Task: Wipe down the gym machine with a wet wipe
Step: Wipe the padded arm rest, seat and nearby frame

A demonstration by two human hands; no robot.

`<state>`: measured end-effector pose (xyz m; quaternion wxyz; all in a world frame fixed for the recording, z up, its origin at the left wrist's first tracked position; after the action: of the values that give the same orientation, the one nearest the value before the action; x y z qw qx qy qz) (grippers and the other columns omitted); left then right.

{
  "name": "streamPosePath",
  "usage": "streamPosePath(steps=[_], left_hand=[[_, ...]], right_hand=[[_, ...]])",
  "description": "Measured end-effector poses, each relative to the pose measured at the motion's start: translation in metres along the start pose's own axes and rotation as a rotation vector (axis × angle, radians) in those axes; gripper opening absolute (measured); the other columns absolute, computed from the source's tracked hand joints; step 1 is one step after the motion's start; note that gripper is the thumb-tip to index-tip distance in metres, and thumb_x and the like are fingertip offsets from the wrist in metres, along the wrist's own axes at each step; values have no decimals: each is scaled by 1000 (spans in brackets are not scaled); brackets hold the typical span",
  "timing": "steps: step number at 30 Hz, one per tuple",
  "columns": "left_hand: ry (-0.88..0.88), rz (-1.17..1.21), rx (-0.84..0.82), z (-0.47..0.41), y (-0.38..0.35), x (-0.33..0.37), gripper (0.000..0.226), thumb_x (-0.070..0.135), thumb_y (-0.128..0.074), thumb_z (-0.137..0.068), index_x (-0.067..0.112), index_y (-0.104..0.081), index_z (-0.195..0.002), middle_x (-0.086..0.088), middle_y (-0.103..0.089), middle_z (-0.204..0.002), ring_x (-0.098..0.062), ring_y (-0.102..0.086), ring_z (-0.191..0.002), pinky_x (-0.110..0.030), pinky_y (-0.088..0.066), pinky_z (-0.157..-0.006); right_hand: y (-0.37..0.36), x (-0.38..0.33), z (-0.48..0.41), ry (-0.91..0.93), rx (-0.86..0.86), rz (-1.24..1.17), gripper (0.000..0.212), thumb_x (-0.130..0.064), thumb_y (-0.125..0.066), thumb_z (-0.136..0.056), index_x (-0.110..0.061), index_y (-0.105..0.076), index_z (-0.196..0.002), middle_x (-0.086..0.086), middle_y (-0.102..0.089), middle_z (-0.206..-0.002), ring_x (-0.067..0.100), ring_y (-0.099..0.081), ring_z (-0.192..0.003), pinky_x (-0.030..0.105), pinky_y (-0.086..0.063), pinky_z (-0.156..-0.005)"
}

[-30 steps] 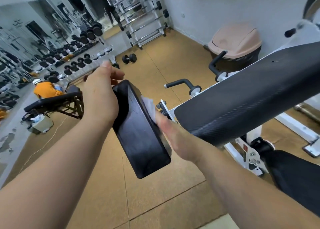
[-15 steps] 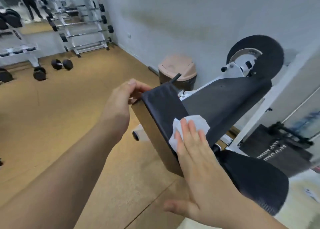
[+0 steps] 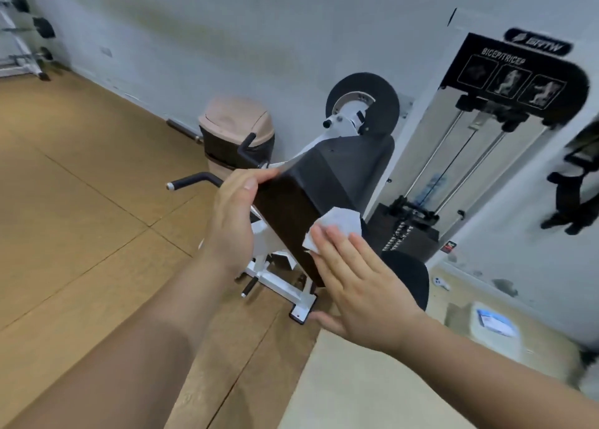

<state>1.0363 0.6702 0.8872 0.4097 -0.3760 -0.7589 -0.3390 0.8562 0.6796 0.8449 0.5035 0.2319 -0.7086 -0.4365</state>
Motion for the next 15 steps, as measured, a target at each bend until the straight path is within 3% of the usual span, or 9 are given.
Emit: streamPosePath(steps=[3,5,7,8,11,15], left_hand=[[-16,40,13,0,0,-5,43,3,-32,-111,29,-63,-127,3,-64,-126,-15,-55,-126,-39,-45,-107],[20,88,9,1,0,-4,38,26,-29,-111,32,-64,-126,2,-65,-128,-15,-56,-126,-41,-46,-106],[93,172,0,4,1,-4,55,53,-22,-99,32,-66,-125,4,-66,-131,-16,-54,-130,-45,-43,-108],[125,207,-15,5,2,-5,62,58,-18,-97,31,-66,-127,5,-67,-133,-15,-53,-133,-49,-40,-111],[236,215,-31,9,3,-10,66,55,-12,-101,34,-66,-132,9,-63,-140,-12,-45,-141,-55,-30,-120],[301,149,13,16,-2,-3,64,51,-9,-105,37,-66,-129,8,-59,-143,-16,-41,-143,-56,-26,-122]], right_hand=[[26,5,-30,132,20,194,93,-69,-23,-102,5,-13,-158,25,0,-168,38,10,-158,50,9,-127],[50,8,-61,170,83,259,93,-69,-19,-102,5,-5,-157,25,-5,-168,39,5,-158,51,10,-127],[63,9,-79,185,128,293,92,-69,-17,-102,4,1,-154,24,-4,-169,39,5,-158,53,12,-125],[63,9,-79,176,124,293,93,-70,-16,-101,4,4,-153,24,-1,-169,39,8,-158,54,14,-125],[32,0,-42,185,28,308,98,-72,-11,-100,6,11,-155,28,14,-166,42,21,-154,56,22,-121],[-19,-22,13,351,-137,445,97,-69,-2,-100,8,13,-156,34,23,-160,47,29,-149,58,34,-111]])
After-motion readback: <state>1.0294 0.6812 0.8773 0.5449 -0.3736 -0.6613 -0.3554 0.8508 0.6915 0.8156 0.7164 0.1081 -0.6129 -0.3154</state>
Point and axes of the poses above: each hand's wrist, its own z-axis away from the middle knuckle, its own y-axis out of the back of the hand, x = y × z, the point moved 10 cm from there along -z, towards the middle knuckle
